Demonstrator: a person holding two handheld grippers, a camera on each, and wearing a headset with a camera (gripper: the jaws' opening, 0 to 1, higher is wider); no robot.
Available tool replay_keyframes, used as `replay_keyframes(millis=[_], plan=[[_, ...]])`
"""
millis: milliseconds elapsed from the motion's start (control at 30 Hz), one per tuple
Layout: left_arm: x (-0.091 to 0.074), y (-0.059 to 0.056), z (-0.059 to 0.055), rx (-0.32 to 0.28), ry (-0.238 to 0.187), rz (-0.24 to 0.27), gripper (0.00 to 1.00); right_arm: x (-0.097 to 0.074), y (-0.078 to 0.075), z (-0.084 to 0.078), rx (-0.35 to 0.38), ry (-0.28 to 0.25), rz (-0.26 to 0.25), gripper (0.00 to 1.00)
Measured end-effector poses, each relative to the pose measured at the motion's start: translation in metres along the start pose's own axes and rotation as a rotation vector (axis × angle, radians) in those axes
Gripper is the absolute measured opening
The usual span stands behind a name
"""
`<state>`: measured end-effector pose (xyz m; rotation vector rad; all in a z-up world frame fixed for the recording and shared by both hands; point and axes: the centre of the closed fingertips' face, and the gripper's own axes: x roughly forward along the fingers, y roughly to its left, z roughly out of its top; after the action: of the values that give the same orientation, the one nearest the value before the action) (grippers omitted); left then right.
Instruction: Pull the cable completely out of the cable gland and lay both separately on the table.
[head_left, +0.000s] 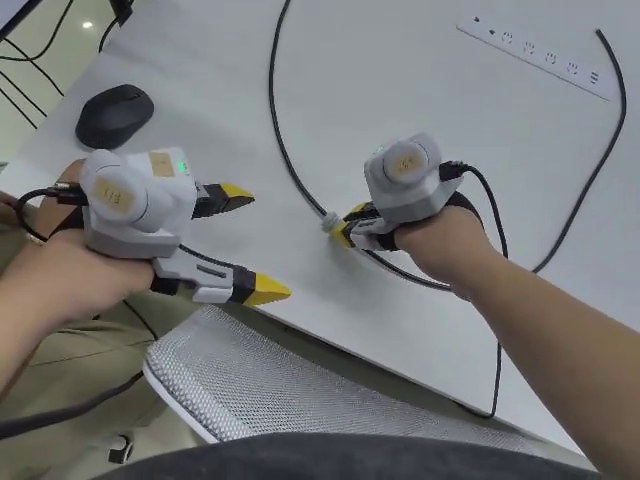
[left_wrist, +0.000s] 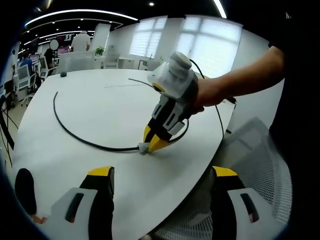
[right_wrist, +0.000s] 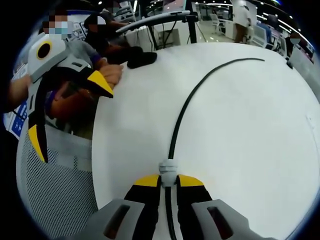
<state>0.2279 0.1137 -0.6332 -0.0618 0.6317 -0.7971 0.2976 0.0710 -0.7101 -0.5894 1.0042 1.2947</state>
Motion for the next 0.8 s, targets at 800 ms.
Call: replay_keyframes(millis=[800], plan=[[0.026,-0.027,0.049,0.110,-0.013,-0.119,0.72,-0.065,0.035,-0.011,-0.071,-0.004,0.077,0.06]])
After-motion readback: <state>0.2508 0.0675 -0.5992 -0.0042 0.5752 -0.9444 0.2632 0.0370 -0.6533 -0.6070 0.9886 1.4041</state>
